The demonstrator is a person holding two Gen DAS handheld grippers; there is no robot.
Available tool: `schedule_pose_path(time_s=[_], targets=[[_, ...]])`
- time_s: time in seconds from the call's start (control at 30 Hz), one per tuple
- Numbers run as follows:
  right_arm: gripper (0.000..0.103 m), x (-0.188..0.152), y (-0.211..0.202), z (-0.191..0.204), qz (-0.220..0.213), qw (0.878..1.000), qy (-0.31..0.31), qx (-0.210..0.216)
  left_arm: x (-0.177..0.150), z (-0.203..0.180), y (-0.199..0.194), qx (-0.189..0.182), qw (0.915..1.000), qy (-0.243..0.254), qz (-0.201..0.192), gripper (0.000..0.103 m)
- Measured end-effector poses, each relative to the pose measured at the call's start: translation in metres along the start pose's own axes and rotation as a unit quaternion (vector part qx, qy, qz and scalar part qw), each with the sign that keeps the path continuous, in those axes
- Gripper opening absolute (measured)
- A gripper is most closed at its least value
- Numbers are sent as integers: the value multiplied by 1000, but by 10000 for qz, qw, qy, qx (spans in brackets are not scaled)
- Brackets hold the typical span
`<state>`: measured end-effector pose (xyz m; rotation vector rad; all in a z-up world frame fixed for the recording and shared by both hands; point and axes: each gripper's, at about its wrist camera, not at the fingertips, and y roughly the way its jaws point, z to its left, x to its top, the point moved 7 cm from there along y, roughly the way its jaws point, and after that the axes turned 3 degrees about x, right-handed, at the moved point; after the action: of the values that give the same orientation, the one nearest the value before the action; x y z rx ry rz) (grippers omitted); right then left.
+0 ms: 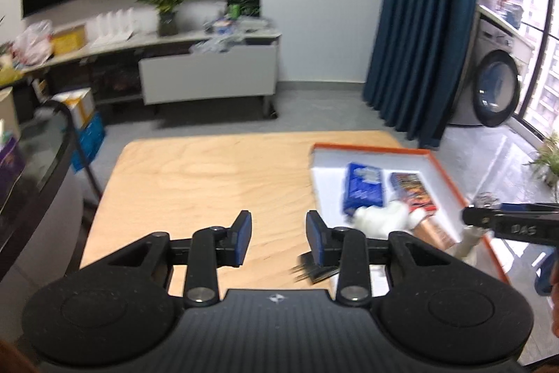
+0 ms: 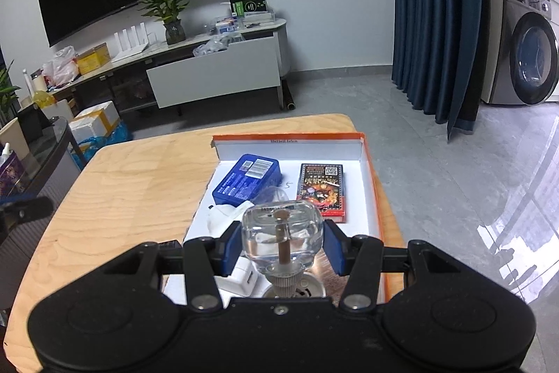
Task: Organize rigid objects
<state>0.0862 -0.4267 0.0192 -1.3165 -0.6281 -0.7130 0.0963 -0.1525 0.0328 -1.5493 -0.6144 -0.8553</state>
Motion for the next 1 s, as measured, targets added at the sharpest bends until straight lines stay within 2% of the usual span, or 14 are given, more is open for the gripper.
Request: schedule_pose_path(time_s=[0.1, 0.17, 0.53, 0.63, 0.87, 0.9, 1.0], targets=[[60, -1, 2, 1, 29, 10000, -20, -26, -2, 10, 2, 94, 9999, -104, 83, 36], [60, -1, 3, 1, 39, 10000, -7, -33, -2, 5, 3, 28, 9999, -100, 119, 36], [60, -2, 11, 7, 163, 9997, -119, -104, -9, -52, 10, -547, 9979, 298, 161, 36], [64, -1, 13, 5, 160, 9995, -83, -246, -13, -56, 10, -561, 9976, 369, 172, 36], [71, 1, -5, 14, 24, 9995, -222, -223, -12, -68, 11, -591, 9971, 466, 140, 37], [72, 1, -10, 14, -3, 9995, -203, -237, -12, -71, 9, -596, 9970, 473, 128, 40], [79, -1, -24, 12, -52, 9995, -119, -296, -12, -74, 5, -549, 9975, 429, 113, 65]])
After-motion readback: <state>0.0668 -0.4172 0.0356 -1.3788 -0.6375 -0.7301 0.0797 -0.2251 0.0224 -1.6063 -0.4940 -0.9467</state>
